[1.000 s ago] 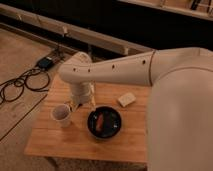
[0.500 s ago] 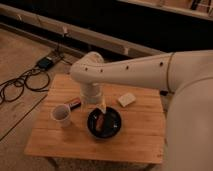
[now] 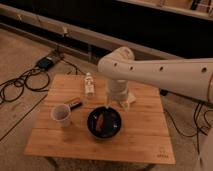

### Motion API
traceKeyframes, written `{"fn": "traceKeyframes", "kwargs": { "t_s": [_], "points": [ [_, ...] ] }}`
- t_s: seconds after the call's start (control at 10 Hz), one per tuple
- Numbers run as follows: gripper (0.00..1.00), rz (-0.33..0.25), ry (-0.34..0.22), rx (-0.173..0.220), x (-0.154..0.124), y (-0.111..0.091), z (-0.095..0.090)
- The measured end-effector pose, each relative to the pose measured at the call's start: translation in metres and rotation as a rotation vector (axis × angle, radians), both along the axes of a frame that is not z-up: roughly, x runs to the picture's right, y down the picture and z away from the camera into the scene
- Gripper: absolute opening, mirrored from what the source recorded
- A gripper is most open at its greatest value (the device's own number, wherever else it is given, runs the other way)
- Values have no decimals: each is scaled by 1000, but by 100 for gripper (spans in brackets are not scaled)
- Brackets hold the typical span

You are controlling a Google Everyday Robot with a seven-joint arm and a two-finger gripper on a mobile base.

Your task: Move the arm in a circular motion

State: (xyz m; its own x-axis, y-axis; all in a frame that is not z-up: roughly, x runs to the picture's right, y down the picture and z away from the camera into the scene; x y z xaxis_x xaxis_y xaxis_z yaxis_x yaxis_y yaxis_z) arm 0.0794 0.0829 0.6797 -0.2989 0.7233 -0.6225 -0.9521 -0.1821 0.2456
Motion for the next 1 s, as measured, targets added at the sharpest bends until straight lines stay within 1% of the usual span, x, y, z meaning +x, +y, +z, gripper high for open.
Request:
{"fn": "traceKeyframes", "kwargs": {
  "t_s": [0.2,0.3,0.4,0.5,0.6,0.8,0.9,1.0],
  "points": [
    [65,5,36,14,31,-26,17],
    [65,2,48,24,41,-44,28],
    [65,-6,56,28,48,-67,44],
    [65,-8,62,29,51,-78,51],
    [65,-10,77,19,56,-97,66],
    [65,-25,84,-5,45,-125,93],
    [65,-35,83,-16,36,-135,105],
    [65,-54,73,-30,19,-147,122]
  ]
}}
